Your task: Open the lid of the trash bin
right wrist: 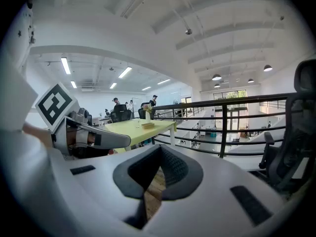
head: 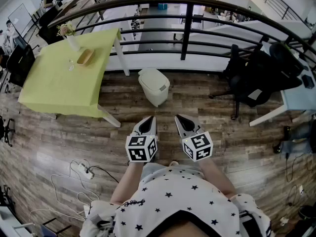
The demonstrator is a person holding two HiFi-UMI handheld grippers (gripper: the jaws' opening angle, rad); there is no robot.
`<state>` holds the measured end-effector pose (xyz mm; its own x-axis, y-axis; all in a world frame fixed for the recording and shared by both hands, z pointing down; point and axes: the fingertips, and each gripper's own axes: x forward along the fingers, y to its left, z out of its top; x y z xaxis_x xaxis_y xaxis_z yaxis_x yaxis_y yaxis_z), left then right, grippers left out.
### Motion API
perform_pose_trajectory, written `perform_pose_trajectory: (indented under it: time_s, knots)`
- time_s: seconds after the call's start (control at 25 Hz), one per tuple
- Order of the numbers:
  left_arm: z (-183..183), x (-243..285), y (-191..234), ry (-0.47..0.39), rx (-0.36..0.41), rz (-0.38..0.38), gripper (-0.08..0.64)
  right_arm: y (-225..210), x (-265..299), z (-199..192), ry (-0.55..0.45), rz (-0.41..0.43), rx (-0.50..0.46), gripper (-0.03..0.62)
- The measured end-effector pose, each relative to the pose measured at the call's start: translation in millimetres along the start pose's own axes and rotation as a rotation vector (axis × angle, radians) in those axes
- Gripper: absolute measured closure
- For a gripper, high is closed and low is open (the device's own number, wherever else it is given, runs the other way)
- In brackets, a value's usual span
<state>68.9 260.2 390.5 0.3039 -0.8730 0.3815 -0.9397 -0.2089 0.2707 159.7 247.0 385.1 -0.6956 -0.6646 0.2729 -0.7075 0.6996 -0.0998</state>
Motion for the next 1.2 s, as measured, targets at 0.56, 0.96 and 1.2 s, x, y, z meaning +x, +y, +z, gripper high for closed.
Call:
perform_pose_trajectory:
  time_s: [0.56, 0.96, 1.2]
  knots:
    - [-22.4, 0.7, -29.6, -0.002, -0.035, 0.025, 0.549, -7.7, -33.2, -21.8, 0.027, 0.028, 0.003, 0.598]
    - [-30.9, -1.0, -33.9, 0.024, -0.002, 0.021, 0.549, -10.2, -38.0, -29.1, 0.023, 0.014, 0.06, 0.598]
    - [-28.1, 9.6, -35.0, 0.021, 0.012, 0.026, 0.549, -23.3, -37.8, -32.3, 0.029, -0.003, 0.087, 0.598]
